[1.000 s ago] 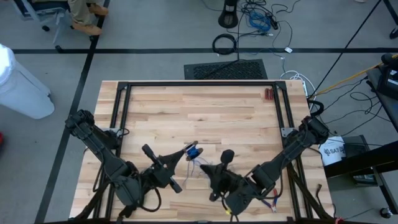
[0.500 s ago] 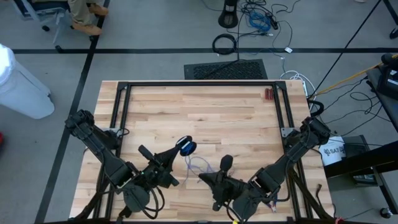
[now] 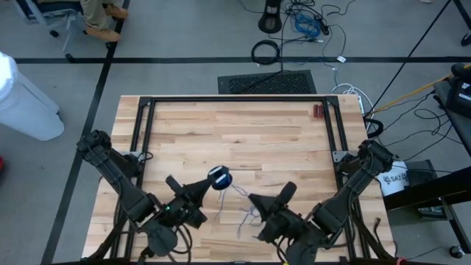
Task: Coil cords
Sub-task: Uncoil the blue wire from the black spool
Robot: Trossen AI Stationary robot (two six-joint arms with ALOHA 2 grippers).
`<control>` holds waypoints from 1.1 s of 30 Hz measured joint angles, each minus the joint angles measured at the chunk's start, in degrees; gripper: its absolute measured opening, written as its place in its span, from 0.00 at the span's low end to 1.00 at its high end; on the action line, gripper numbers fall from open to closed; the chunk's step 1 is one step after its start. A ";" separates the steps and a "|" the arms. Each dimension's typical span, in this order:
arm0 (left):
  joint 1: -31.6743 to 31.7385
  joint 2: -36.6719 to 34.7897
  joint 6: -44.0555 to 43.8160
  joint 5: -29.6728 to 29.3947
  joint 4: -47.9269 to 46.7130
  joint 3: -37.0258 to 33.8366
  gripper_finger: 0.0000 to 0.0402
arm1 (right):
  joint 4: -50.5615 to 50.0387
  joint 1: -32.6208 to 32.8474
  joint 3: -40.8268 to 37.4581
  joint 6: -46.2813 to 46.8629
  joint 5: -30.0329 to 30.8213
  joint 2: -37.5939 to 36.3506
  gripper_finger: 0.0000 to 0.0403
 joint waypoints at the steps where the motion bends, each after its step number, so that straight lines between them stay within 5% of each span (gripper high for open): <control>1: -0.30 0.00 0.21 0.00 0.14 0.00 0.00 | -3.18 -0.45 0.00 3.00 -0.15 0.00 0.00; 12: -1.02 0.00 0.35 -2.47 3.89 0.00 0.00 | -39.79 -7.66 -0.62 40.76 -10.49 0.06 0.00; 22: -0.97 -0.04 1.42 1.04 12.31 0.00 0.00 | -40.61 -10.62 -5.99 44.27 -12.87 0.26 0.00; 33: 0.17 -0.09 3.21 1.71 19.47 0.00 0.00 | -32.53 -8.38 -6.19 40.03 -10.31 -1.76 0.13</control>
